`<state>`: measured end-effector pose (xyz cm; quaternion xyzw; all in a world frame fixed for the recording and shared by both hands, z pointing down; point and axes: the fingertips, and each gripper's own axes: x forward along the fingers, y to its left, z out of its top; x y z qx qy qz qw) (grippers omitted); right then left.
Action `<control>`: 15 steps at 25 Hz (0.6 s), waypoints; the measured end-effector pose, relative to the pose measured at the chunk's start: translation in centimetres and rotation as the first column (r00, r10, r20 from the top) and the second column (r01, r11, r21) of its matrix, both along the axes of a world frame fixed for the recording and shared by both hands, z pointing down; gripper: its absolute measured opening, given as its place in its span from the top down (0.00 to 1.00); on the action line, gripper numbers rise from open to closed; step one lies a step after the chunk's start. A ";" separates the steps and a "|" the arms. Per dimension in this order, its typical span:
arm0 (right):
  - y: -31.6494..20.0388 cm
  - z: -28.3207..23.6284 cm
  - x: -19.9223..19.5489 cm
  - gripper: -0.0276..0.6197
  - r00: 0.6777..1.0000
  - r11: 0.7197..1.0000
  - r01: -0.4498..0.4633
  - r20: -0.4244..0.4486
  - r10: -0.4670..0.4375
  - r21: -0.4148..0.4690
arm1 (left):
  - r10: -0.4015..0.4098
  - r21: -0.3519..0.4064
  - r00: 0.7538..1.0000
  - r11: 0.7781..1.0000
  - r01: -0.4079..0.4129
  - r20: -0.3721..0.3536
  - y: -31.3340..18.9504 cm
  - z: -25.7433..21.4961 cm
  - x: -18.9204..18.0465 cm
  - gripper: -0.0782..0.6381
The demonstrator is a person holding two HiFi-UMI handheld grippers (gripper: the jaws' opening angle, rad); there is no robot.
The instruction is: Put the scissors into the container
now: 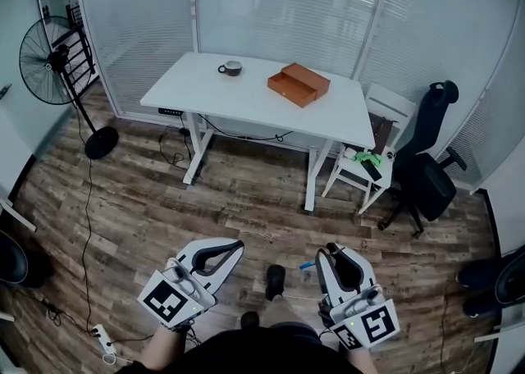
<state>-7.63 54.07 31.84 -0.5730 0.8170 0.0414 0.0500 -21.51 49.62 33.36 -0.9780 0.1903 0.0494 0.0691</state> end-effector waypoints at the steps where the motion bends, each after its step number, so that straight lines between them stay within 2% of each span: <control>1: -0.3 0.0 0.0 0.84 1.000 1.000 0.004 0.001 -0.004 0.001 | -0.002 0.001 1.000 1.000 0.002 0.000 -0.3 0.0 0.1 0.87; 15: -6.1 0.2 2.2 0.84 0.999 1.000 0.018 0.027 -0.018 0.005 | -0.002 0.002 1.000 1.000 0.002 0.027 -5.4 0.2 2.7 0.87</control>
